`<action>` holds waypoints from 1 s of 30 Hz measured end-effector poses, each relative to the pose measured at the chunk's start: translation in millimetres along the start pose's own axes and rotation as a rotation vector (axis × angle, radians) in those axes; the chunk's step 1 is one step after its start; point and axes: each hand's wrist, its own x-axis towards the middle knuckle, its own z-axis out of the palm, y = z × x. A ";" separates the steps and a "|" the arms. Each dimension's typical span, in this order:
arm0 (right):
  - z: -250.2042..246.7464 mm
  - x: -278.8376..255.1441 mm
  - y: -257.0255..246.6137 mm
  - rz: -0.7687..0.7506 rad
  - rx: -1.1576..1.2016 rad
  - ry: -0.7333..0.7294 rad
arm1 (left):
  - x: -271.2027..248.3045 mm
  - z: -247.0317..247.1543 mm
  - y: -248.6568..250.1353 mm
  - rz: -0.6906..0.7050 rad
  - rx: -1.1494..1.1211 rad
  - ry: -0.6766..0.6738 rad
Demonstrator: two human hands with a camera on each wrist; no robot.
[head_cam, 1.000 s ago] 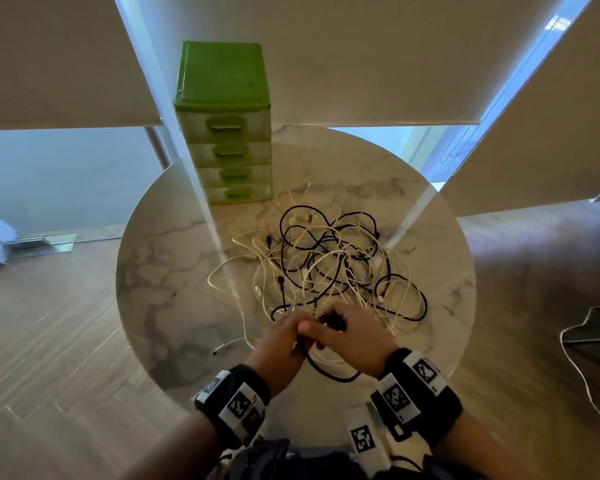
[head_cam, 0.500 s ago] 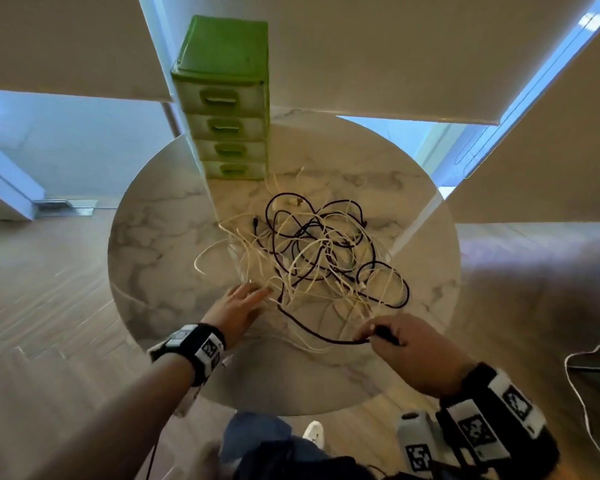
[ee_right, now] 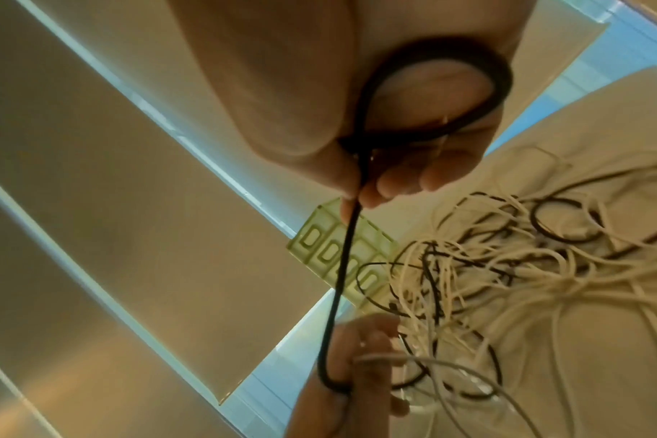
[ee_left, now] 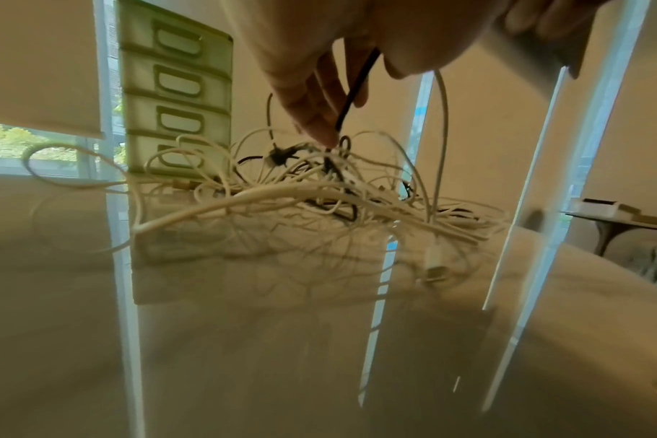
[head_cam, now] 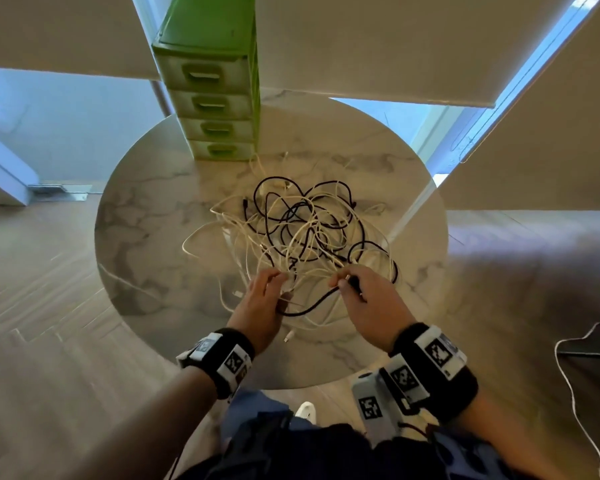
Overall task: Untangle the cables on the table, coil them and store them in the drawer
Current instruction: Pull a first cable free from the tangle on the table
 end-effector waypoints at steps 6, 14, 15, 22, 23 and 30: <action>41.2 19.7 11.7 0.181 0.412 -0.040 | -4.1 5.9 7.9 -0.125 0.091 -0.136; 64.8 21.5 10.2 0.213 0.242 -0.134 | -9.8 2.3 -3.6 -0.092 0.203 -0.449; 63.0 20.7 11.6 0.171 0.163 -0.144 | -10.4 -6.1 -4.8 -0.039 0.217 -0.480; 45.1 10.5 5.9 0.132 0.169 -0.036 | -10.4 -74.0 10.9 0.079 -0.105 -0.157; 46.1 9.3 0.5 0.127 0.218 -0.009 | -10.4 -77.5 15.6 0.093 -0.186 -0.103; 45.0 10.2 -34.9 -0.039 0.510 0.090 | 0.6 -77.9 42.2 -0.031 -0.559 -0.276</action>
